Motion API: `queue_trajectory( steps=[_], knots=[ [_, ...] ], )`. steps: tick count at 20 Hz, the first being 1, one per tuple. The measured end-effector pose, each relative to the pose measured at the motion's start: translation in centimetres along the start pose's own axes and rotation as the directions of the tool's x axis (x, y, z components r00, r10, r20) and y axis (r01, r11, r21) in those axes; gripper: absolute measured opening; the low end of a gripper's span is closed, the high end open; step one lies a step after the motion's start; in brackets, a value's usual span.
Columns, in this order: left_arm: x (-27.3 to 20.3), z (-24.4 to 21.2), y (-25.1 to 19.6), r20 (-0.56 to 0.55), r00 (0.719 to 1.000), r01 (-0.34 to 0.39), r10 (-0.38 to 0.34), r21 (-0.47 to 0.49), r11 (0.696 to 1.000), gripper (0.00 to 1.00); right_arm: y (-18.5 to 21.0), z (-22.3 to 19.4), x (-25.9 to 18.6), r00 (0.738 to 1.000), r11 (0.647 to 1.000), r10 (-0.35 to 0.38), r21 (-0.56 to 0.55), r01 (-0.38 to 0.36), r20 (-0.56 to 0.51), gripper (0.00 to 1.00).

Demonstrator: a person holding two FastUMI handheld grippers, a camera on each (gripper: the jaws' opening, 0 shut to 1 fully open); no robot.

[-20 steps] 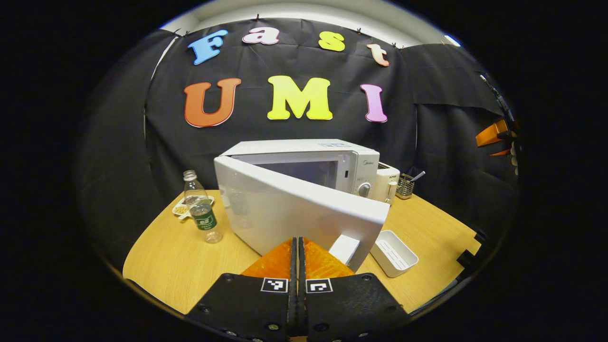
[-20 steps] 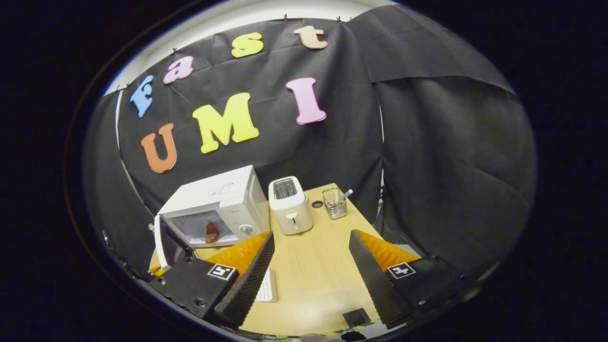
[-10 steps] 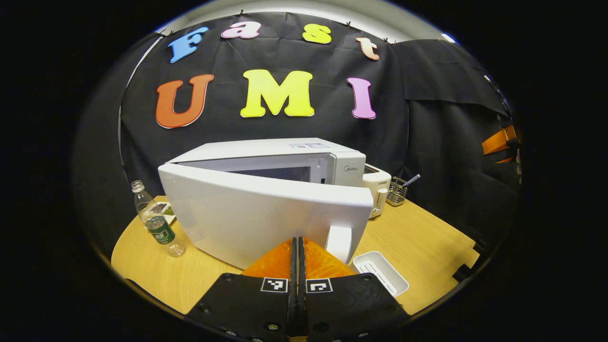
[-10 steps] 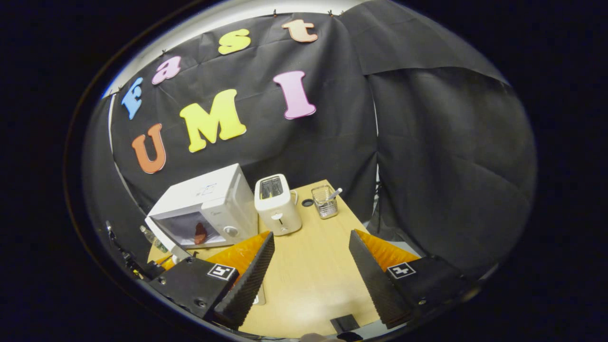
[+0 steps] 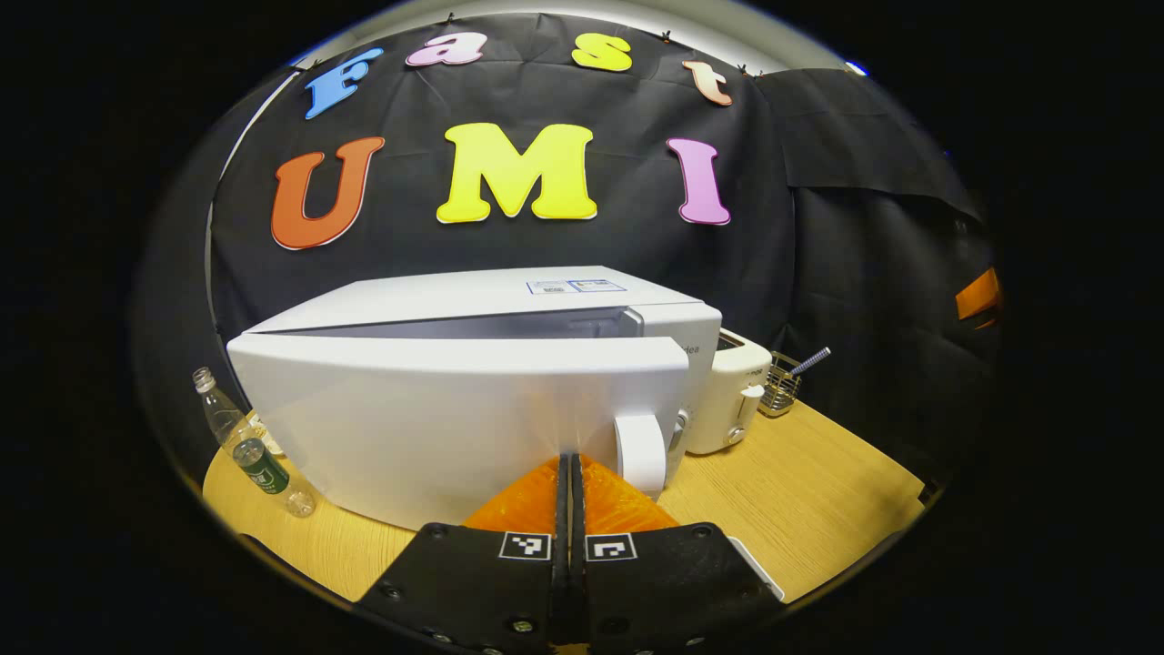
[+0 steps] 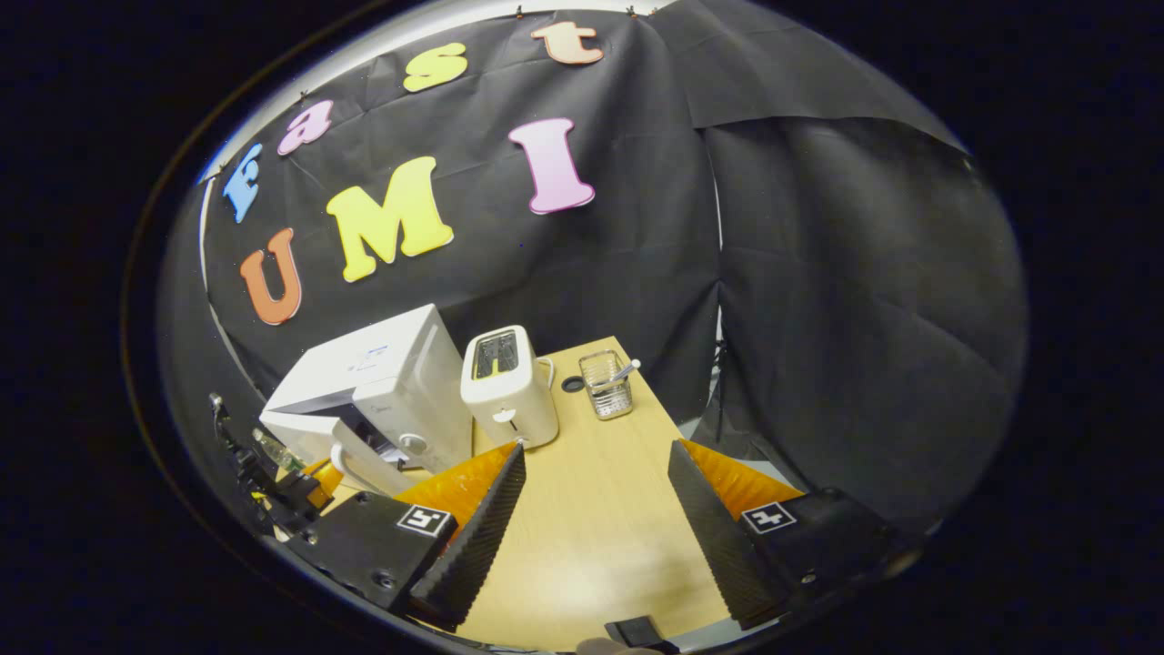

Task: Open the microwave oven with the left hand, put the food in, and close the microwave oven.

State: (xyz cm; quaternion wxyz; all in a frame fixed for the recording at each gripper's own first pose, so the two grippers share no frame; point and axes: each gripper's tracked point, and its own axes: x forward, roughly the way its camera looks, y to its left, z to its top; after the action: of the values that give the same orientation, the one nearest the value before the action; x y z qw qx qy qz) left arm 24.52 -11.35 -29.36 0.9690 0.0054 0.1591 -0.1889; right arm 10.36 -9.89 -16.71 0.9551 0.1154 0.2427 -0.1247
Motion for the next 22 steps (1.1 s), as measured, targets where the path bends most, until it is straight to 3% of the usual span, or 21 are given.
queue_trajectory(
  steps=[5,6,7,13,18,19,20,22],
  knots=[
    [3.4,1.1,0.2,0.003,1.0,-0.03,0.03,-0.022,0.999,0.0,-0.3,0.4,1.9,0.999,1.0,0.02,-0.014,-0.021,-0.034,1.0],
    [3.8,1.1,0.4,-0.001,0.999,-0.039,0.039,-0.029,0.999,0.0,-0.5,0.7,2.1,0.999,1.0,0.021,-0.018,-0.021,-0.031,0.91],
    [3.7,1.1,0.4,0.0,0.999,-0.041,0.041,-0.035,0.999,0.0,-0.6,0.7,2.3,0.999,0.999,0.024,-0.021,-0.025,-0.033,1.0],
    [5.2,0.7,0.5,-0.022,0.997,-0.074,0.073,-0.026,0.997,0.0,-0.3,0.7,3.1,0.997,0.999,0.052,-0.016,-0.052,-0.05,1.0],
    [3.8,-0.5,0.1,-0.053,0.993,-0.103,0.101,-0.037,0.994,0.0,0.0,0.6,3.1,0.996,0.997,0.069,-0.022,-0.07,-0.048,1.0],
    [3.1,-0.4,0.1,-0.048,0.993,-0.108,0.107,-0.018,0.994,0.0,0.1,0.5,3.1,0.996,0.997,0.075,-0.021,-0.076,-0.047,0.91],
    [2.3,-0.4,0.2,-0.047,0.993,-0.112,0.112,-0.003,0.994,0.0,0.3,0.4,3.1,0.996,0.996,0.081,-0.021,-0.082,-0.048,1.0],
    [0.2,-0.6,0.6,-0.045,0.99,-0.133,0.134,0.014,0.991,0.0,0.5,0.1,3.0,0.995,0.995,0.09,-0.031,-0.092,-0.05,1.0]
  ],
)
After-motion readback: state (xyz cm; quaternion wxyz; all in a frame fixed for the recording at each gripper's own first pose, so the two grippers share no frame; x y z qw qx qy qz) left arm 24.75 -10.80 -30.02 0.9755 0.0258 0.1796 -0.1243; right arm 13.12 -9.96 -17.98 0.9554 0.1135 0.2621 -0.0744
